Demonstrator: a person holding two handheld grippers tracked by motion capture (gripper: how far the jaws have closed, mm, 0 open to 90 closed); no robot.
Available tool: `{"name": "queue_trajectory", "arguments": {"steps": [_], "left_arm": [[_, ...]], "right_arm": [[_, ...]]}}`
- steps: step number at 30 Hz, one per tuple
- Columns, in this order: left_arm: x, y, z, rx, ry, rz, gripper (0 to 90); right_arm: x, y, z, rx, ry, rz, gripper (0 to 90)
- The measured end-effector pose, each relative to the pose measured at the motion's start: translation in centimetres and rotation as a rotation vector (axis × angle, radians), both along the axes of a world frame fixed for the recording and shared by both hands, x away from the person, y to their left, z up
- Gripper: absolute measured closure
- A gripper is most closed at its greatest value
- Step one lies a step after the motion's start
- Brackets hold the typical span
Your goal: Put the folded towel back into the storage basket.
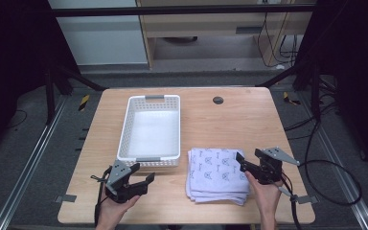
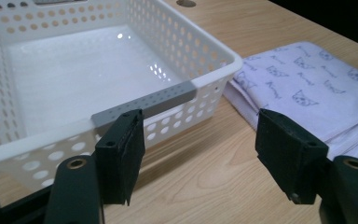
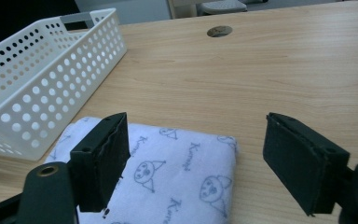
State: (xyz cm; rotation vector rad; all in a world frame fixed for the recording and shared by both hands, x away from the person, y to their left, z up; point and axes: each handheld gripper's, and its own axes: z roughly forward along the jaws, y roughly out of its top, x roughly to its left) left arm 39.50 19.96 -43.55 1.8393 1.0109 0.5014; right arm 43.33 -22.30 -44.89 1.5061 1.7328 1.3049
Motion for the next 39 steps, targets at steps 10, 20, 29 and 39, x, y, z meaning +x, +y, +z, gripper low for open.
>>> {"name": "queue_trajectory", "arguments": {"steps": [10, 20, 29, 39], "left_arm": [[0.8, -4.2, 0.1, 0.023, 0.006, -0.049, 32.9], [2.3, -8.5, 1.1, 0.022, -0.015, -0.07, 32.3], [2.2, -9.5, 0.4, 0.028, 0.001, -0.046, 32.7], [1.5, -9.8, -2.1, -0.058, 0.084, -0.049, 33.4]], "right_arm": [[0.3, -0.5, -0.4, 0.007, 0.018, 0.025, 25.3], [0.7, -0.6, -0.5, 0.015, 0.022, 0.038, 26.1], [1.1, -0.5, -0.5, 0.015, 0.014, 0.042, 27.5], [1.7, -0.5, -1.1, -0.003, 0.042, 0.057, 31.4]]}}
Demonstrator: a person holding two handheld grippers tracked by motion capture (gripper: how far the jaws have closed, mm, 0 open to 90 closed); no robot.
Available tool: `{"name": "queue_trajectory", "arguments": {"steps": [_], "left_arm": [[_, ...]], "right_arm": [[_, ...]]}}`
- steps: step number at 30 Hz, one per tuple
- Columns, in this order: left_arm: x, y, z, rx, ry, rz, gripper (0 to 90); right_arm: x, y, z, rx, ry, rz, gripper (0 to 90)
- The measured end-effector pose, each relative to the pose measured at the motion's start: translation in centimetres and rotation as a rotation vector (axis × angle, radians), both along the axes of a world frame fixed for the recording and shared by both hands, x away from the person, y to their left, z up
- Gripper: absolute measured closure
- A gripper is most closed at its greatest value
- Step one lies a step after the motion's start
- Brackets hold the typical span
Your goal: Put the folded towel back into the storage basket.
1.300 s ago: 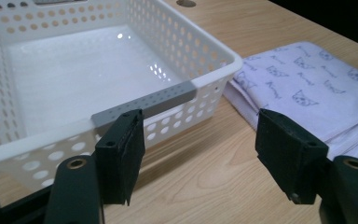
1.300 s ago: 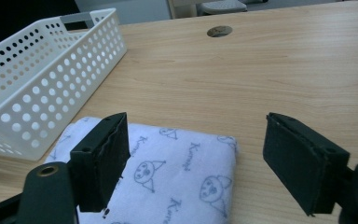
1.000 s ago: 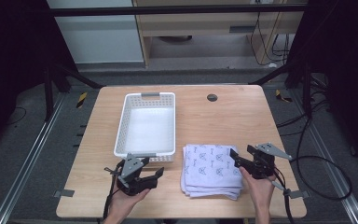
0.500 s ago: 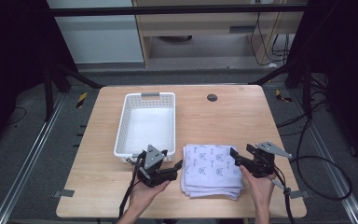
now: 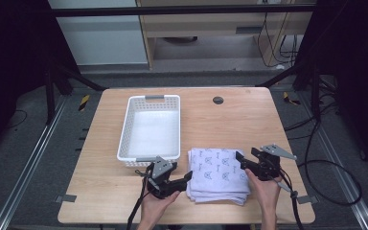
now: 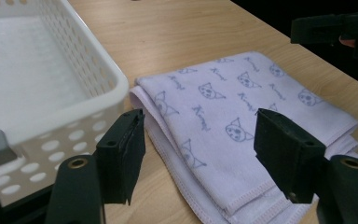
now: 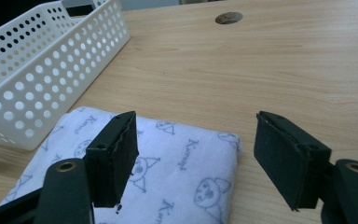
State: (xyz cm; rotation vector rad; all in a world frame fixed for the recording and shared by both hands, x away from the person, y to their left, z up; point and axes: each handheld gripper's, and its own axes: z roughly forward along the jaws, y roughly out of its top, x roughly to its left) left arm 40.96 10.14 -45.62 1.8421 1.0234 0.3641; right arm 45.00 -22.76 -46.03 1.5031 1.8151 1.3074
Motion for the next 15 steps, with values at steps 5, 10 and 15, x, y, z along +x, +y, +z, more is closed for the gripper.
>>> {"name": "queue_trajectory", "arguments": {"steps": [5, 10, 15], "left_arm": [[-0.1, -0.7, -1.7, 0.041, 0.035, -0.008, 34.3], [0.3, -1.4, -3.1, 0.059, 0.073, -0.021, 34.0], [0.7, -1.8, -3.7, 0.079, 0.089, -0.02, 32.8]], "right_arm": [[0.5, 0.3, -0.7, -0.017, 0.025, 0.011, 34.0], [0.9, 0.8, -1.5, -0.052, 0.071, 0.038, 36.4], [1.3, 0.9, -1.9, -0.072, 0.094, 0.041, 38.2]]}}
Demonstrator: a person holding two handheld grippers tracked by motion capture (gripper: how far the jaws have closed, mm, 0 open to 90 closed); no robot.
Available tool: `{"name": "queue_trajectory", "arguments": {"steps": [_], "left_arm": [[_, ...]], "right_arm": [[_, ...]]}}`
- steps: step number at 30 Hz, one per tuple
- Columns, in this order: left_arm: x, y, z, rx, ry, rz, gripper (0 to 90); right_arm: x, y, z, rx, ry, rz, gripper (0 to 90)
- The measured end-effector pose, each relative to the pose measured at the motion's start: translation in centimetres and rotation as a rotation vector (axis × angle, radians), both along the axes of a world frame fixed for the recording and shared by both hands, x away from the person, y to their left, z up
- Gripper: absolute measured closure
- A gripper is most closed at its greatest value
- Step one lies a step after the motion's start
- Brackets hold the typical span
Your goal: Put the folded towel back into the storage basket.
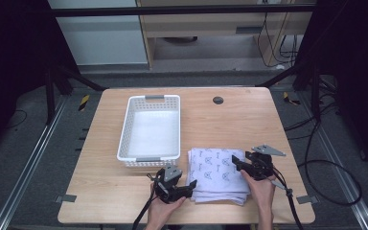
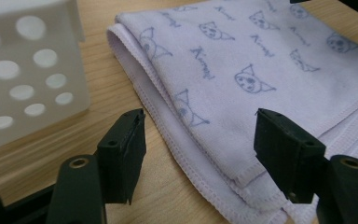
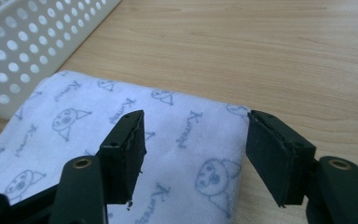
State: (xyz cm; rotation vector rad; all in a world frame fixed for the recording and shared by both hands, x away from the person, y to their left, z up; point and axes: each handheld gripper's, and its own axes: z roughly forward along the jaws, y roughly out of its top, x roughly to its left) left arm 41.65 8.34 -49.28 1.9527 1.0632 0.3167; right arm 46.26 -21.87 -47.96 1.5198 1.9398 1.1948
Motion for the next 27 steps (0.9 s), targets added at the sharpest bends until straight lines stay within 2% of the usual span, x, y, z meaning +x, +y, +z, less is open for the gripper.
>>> {"name": "queue_trajectory", "arguments": {"steps": [7, 10, 16, 27], "left_arm": [[0.6, -0.5, -0.9, 0.017, 0.031, 0.001, 30.7], [0.8, -0.6, -1.1, 0.009, 0.039, -0.002, 29.7], [0.9, -0.9, -1.4, 0.02, 0.037, -0.006, 28.7], [0.6, -1.5, -1.4, 0.04, 0.02, -0.002, 31.1]], "right_arm": [[0.4, -0.1, -0.8, -0.007, 0.029, -0.007, 43.4], [0.5, -0.2, -1.4, -0.03, 0.044, -0.007, 46.9], [0.6, -0.2, -2.1, -0.016, 0.073, -0.009, 50.3], [0.6, 0.0, -2.6, -0.017, 0.083, -0.014, 53.2]]}}
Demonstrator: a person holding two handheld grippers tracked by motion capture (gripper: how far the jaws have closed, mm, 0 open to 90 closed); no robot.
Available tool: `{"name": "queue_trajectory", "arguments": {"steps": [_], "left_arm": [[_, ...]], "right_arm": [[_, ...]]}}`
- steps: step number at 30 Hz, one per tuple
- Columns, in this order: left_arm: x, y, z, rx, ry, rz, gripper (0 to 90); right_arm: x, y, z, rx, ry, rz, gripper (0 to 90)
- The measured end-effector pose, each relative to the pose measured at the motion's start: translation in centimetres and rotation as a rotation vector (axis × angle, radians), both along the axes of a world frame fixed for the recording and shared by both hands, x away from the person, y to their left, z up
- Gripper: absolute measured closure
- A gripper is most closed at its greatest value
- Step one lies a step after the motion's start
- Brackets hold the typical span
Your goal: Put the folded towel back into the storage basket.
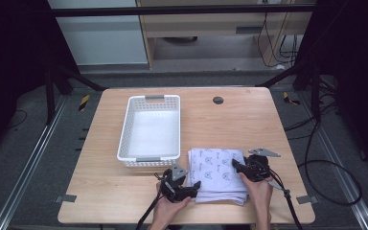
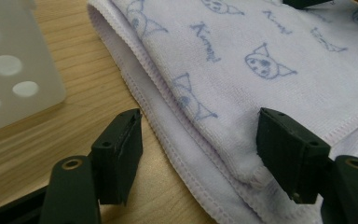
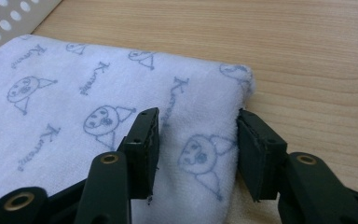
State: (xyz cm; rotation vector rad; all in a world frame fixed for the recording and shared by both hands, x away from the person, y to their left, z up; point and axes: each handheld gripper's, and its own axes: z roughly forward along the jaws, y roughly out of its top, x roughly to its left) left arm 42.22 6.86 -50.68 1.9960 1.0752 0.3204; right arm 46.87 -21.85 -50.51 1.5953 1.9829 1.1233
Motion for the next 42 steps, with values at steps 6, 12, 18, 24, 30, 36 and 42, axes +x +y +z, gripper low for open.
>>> {"name": "queue_trajectory", "arguments": {"steps": [6, 12, 18, 24, 30, 36, 42], "left_arm": [[-0.1, -0.4, 0.1, 0.0, 0.005, -0.003, 37.4], [0.0, -0.7, 0.3, -0.01, 0.035, -0.015, 48.5], [0.3, -0.6, 0.3, -0.061, 0.084, -0.019, 59.4], [0.5, -0.5, 0.3, -0.097, 0.11, -0.016, 71.0], [0.4, -0.3, 0.6, -0.102, 0.091, -0.018, 75.1], [0.1, -0.3, 1.3, -0.1, 0.062, -0.034, 76.3], [-0.3, -0.1, 2.5, -0.104, 0.039, -0.055, 76.6]], "right_arm": [[0.0, 0.1, 0.0, 0.014, 0.012, 0.001, 58.0], [0.0, 0.1, 0.1, 0.041, 0.029, 0.002, 65.7], [-0.1, 0.1, 0.0, 0.075, 0.029, -0.01, 70.6], [-0.2, 0.0, 0.0, 0.083, 0.025, -0.012, 72.2], [-0.2, -0.2, 0.3, 0.103, 0.03, -0.022, 73.3], [-0.7, -0.5, 1.4, 0.124, 0.016, -0.017, 73.9], [-1.6, -0.4, 3.1, 0.124, -0.027, -0.004, 73.9]]}}
